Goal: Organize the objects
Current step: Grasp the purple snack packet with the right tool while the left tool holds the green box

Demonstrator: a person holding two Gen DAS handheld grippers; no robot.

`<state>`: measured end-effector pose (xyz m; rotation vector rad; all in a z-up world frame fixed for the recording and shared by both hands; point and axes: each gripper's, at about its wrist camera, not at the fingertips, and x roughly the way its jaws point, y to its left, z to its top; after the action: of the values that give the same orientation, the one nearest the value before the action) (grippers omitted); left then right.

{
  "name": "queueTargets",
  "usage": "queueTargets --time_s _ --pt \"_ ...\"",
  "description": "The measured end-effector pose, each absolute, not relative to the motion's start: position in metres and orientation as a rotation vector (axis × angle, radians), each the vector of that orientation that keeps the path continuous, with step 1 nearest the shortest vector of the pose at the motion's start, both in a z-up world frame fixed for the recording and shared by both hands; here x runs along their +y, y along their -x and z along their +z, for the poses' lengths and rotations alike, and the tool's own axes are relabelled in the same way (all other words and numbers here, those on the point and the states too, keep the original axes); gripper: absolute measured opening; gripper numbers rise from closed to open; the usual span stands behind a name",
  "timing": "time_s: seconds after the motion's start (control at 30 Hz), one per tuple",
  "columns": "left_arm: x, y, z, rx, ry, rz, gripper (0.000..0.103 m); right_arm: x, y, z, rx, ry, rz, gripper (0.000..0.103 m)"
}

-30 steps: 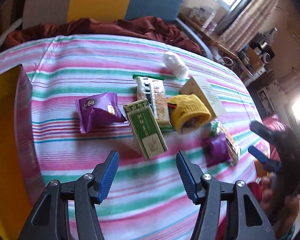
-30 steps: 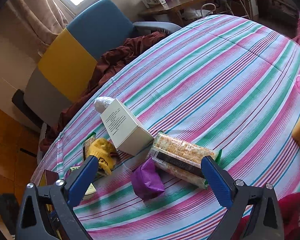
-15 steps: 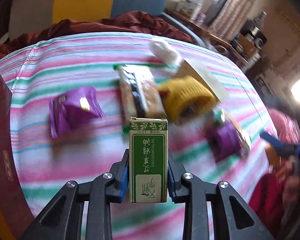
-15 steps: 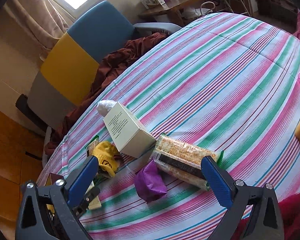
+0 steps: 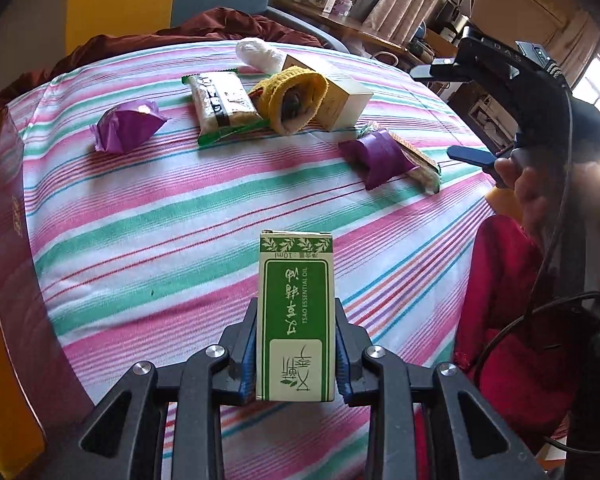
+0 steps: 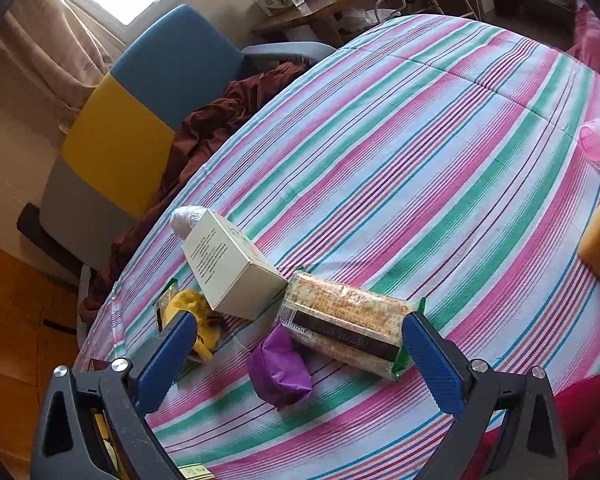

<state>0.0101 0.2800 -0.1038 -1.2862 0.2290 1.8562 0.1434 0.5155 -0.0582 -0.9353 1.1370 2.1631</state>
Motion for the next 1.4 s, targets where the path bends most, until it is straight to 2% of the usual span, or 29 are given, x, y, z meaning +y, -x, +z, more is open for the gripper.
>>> queueTargets --time_s 0.2,0.47,0.53,0.57,0.63,0.7,1.07,1.4 --pt "0.268 -0.017 -0.103 0.217 1.279 1.852 0.030 0.491 -0.114 -0.062 1.142 1.087 2.339 0.103" --pt "0.266 -0.017 -0.105 0.194 1.281 1.848 0.030 0.469 -0.085 -0.076 0.826 1.320 2.281 0.101" --pt "0.265 -0.016 -0.105 0.187 1.280 1.847 0.030 0.465 -0.080 -0.081 0.756 1.367 2.265 0.095" --pt "0.265 -0.016 -0.105 0.185 1.279 1.847 0.030 0.463 -0.076 -0.086 0.724 1.400 2.250 0.088" --pt "0.265 -0.016 -0.106 0.182 1.276 1.847 0.030 0.463 -0.067 -0.097 0.653 1.471 2.194 0.069" --pt "0.264 -0.016 -0.106 0.177 1.274 1.847 0.030 0.462 -0.062 -0.105 0.547 1.509 2.140 0.046" --pt "0.261 -0.020 -0.106 0.196 1.248 1.855 0.030 0.475 -0.067 -0.111 0.634 1.486 2.134 0.046" --pt "0.258 -0.026 -0.103 0.208 1.231 1.860 0.030 0.469 -0.063 -0.117 0.514 1.513 2.139 0.047"
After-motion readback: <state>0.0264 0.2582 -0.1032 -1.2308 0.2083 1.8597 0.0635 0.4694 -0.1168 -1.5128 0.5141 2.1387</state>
